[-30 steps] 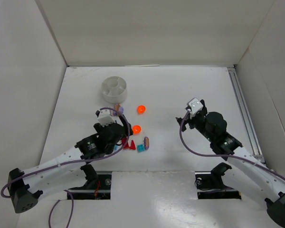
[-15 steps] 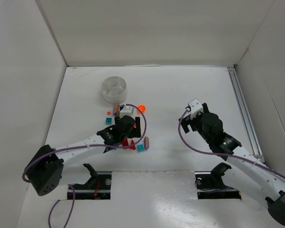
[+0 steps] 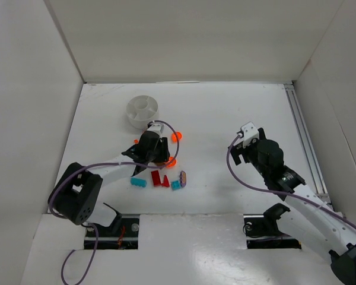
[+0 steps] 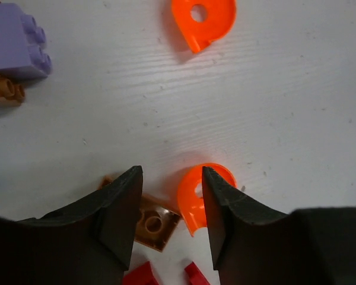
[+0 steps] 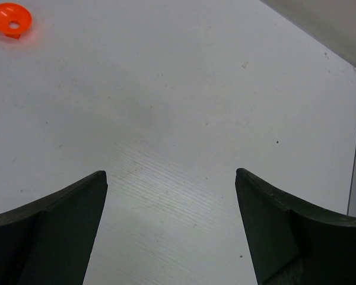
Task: Sort the legos into containers by color
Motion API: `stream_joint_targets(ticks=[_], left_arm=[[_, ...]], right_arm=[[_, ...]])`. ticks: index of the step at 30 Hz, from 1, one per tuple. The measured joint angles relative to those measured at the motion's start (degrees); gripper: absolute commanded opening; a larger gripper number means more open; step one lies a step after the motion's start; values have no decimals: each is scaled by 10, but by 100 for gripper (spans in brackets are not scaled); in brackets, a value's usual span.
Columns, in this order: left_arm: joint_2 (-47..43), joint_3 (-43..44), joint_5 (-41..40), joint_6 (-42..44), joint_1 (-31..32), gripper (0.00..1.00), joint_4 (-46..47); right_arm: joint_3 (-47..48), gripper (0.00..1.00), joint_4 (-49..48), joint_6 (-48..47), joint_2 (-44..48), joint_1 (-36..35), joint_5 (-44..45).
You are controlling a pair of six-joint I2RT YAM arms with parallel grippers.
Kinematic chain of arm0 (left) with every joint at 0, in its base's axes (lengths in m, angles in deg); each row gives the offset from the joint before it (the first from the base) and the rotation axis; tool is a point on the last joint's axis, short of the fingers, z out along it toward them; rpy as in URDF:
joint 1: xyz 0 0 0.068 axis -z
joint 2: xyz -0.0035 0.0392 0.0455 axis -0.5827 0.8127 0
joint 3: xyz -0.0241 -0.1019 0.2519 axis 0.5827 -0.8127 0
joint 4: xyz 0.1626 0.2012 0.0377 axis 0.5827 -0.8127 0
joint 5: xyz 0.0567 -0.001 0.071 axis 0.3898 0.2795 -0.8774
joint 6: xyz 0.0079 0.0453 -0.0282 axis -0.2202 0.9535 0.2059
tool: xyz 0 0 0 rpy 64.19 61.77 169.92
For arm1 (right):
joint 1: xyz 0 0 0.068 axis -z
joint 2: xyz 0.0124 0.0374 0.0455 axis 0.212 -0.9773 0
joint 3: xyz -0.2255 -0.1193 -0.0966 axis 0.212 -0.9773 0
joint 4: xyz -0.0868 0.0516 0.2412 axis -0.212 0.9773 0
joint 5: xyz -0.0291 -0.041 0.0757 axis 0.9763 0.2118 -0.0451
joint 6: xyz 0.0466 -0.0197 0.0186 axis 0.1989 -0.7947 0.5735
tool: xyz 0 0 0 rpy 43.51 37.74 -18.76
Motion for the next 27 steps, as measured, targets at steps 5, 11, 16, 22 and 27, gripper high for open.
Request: stream_joint_targets(ticks=[5, 11, 16, 22, 27], left_arm=[[27, 1, 44, 19, -22, 38, 8], [43, 1, 83, 34, -21, 32, 27], [61, 1, 94, 33, -21, 25, 28], [63, 1, 100, 20, -21, 0, 38], [37, 1, 90, 11, -21, 0, 22]], right_arm=[[0, 92, 2, -6, -14, 12, -12], [0, 92, 7, -8, -22, 18, -18], [0, 92, 8, -12, -22, 23, -23], [0, 90, 8, -14, -22, 23, -25], [0, 92, 8, -14, -22, 23, -26]])
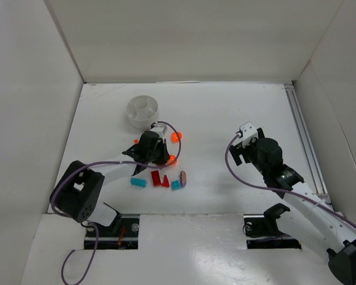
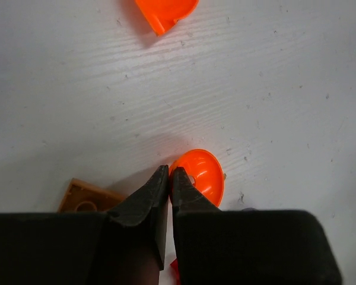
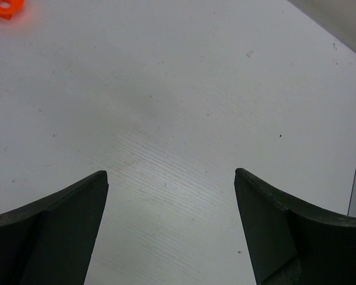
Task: Sort the legos into containers by color
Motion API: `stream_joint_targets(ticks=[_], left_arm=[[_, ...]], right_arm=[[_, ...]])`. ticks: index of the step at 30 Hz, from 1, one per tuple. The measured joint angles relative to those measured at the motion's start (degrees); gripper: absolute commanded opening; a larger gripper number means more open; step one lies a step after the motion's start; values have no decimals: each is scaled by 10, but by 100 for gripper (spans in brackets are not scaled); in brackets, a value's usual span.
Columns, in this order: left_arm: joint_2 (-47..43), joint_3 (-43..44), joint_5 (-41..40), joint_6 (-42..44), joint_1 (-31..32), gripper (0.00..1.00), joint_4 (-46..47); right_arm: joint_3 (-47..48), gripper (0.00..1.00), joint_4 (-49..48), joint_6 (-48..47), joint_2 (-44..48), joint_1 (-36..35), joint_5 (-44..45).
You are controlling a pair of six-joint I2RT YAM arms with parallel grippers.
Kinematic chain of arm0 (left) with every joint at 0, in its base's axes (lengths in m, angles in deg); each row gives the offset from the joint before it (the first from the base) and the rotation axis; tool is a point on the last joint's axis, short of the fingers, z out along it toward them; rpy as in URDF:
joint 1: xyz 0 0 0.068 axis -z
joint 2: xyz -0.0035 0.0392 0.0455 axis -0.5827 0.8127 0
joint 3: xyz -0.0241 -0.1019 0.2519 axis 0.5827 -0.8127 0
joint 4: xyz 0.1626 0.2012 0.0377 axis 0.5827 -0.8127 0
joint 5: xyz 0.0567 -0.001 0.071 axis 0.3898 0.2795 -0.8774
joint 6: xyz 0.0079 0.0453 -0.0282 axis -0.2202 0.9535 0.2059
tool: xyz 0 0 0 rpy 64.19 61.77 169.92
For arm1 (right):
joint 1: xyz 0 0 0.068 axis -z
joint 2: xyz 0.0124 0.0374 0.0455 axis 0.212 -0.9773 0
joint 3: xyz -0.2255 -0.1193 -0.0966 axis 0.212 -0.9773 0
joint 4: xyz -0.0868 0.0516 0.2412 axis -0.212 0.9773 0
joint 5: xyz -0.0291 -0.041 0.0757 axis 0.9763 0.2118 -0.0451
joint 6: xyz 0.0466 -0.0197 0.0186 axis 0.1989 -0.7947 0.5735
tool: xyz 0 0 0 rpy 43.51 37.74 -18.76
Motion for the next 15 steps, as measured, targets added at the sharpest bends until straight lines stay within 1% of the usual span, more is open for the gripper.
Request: stream_joint_targets(ticks=[4, 7, 8, 9, 11, 15], left_arm=[[-67, 10, -50, -9, 0, 0, -45], [-115, 59, -117, -17, -2, 0, -80], [-127, 90, -151, -21, -5, 0, -92], [-131, 103, -165, -22, -9, 0, -94], [-134, 157, -214, -26, -26, 0, -113], [-106, 248, -270, -30, -99, 0, -129]], right_arm=[[0, 92, 0, 0, 0, 3, -2], [0, 93, 0, 0, 0, 6, -1], [0, 93, 0, 0, 0, 6, 0], [0, 93, 0, 0, 0, 6, 2], [0, 100, 0, 0, 0, 7, 7], [0, 100, 0, -1, 0, 11, 18]])
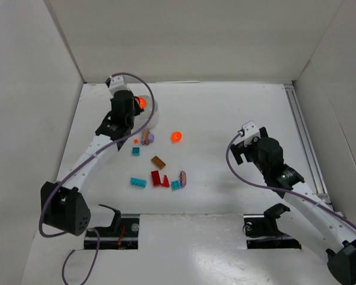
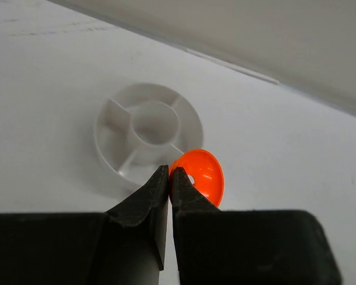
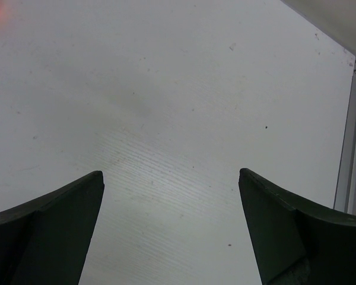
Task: Sort the legos into containers by color
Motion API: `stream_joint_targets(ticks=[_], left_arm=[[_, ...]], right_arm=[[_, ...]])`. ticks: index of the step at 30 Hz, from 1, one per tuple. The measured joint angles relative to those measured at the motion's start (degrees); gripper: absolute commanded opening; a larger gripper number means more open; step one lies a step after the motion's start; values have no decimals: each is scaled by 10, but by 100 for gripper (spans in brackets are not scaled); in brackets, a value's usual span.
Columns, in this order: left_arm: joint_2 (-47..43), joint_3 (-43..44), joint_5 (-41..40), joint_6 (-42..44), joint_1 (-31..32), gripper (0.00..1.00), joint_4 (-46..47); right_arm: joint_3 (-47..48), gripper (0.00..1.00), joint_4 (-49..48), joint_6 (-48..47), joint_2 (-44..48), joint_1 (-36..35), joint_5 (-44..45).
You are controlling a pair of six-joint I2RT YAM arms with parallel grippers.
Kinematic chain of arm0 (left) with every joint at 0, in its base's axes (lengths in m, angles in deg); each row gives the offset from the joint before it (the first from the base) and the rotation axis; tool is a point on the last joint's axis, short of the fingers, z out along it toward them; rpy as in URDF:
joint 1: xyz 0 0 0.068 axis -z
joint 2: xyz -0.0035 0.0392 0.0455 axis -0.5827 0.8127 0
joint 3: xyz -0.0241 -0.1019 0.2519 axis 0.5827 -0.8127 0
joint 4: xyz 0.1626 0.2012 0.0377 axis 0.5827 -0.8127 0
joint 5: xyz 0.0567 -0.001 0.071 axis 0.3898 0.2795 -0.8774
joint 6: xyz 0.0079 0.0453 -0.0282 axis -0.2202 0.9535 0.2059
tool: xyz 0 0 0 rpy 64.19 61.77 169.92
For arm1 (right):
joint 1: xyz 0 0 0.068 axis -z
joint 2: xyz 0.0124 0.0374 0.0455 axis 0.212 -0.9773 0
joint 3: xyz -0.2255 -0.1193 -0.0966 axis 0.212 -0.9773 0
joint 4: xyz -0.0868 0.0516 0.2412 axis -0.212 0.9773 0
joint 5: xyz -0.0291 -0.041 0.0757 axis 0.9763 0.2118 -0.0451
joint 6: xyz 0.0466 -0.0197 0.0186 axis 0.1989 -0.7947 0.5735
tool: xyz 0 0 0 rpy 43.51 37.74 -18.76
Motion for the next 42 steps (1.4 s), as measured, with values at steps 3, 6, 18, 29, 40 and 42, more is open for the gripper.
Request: stream_joint_targets(ticks=[3, 6, 18, 29, 40, 42], left_arm=[[50, 45, -15, 0, -59, 0, -3], [109, 72, -17, 2, -99, 0, -15], [268, 148, 17, 30, -149, 0, -38], [319, 189, 26, 40, -148, 23, -44], [278, 161, 48, 37, -148, 74, -57], [244, 138, 53, 37, -148, 74, -58]], right_arm=[[1, 100, 0, 0, -1, 0, 17], [10, 100, 1, 0, -8, 0, 37], [45, 100, 0, 0, -82, 7, 72], [53, 100, 0, 2, -128, 11, 73], [72, 100, -5, 2, -142, 11, 47], [83, 100, -8, 4, -156, 11, 32]])
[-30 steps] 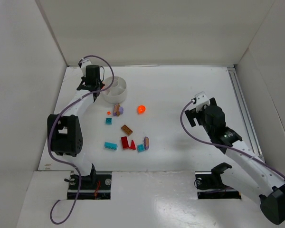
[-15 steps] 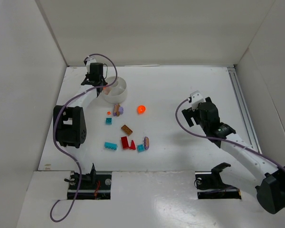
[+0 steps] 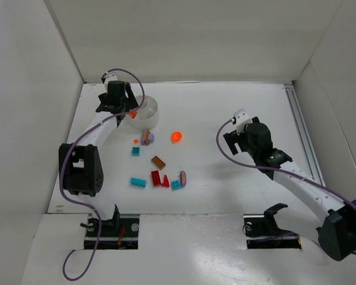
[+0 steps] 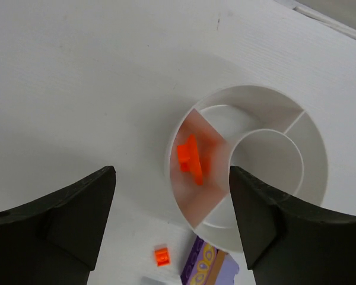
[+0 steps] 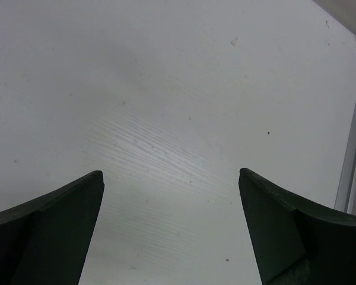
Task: Sort the legos into containers by color
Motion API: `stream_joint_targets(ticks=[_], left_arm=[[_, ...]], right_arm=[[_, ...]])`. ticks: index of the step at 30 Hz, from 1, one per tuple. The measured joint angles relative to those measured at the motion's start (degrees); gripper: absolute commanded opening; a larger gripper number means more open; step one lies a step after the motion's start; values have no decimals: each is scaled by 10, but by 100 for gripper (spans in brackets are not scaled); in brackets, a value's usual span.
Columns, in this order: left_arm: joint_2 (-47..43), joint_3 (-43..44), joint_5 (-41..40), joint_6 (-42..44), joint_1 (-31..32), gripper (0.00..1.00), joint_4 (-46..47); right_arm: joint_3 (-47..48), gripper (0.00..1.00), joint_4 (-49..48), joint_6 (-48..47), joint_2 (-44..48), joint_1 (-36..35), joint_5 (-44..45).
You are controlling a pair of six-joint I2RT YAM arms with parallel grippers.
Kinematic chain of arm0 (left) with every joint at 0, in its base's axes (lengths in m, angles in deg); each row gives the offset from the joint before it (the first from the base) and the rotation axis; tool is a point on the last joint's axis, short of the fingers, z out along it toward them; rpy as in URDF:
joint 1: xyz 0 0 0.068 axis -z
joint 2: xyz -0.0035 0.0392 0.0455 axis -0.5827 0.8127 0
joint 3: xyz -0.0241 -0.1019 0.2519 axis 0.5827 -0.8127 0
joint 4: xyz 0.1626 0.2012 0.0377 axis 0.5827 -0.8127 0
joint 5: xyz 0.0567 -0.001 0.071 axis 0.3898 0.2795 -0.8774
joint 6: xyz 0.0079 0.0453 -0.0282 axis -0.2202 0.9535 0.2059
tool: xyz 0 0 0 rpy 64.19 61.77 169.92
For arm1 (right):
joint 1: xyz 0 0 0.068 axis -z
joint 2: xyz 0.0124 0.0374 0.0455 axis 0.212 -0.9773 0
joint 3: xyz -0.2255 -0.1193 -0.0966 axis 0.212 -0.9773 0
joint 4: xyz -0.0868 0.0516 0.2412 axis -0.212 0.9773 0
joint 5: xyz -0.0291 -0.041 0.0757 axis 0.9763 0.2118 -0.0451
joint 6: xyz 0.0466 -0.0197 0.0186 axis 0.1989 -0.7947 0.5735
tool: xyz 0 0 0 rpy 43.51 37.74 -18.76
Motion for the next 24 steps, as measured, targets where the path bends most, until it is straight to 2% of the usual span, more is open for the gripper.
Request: stream_joint_targets(ticks=[2, 3, 7, 9, 10, 12, 14, 18, 24], left_arm=[[-32, -13, 5, 0, 0, 74, -1], [-47, -17, 9, 0, 0, 76, 0], [-109, -56, 18, -13, 6, 100, 9], [-154, -99, 22, -29, 16, 100, 8], [-178, -123, 24, -39, 23, 100, 7], [-231, -179, 30, -62, 37, 100, 5], [-287, -235, 37, -90, 48, 100, 3], [-401, -327, 39, -150, 62, 100, -18], [-516, -397, 36, -219, 88, 100, -38]], right_arm=[[6, 96, -11, 0, -15, 0, -19], [9, 91, -19, 1, -24, 0, -30], [37, 85, -45, 9, -90, 0, -92], [68, 81, -51, 17, -140, -2, -120], [90, 76, -54, 22, -168, -5, -133], [133, 74, -62, 35, -223, -12, -151], [183, 66, -68, 51, -280, -26, -167], [287, 62, -95, 104, -410, -55, -205], [367, 61, -128, 187, -556, -77, -266]])
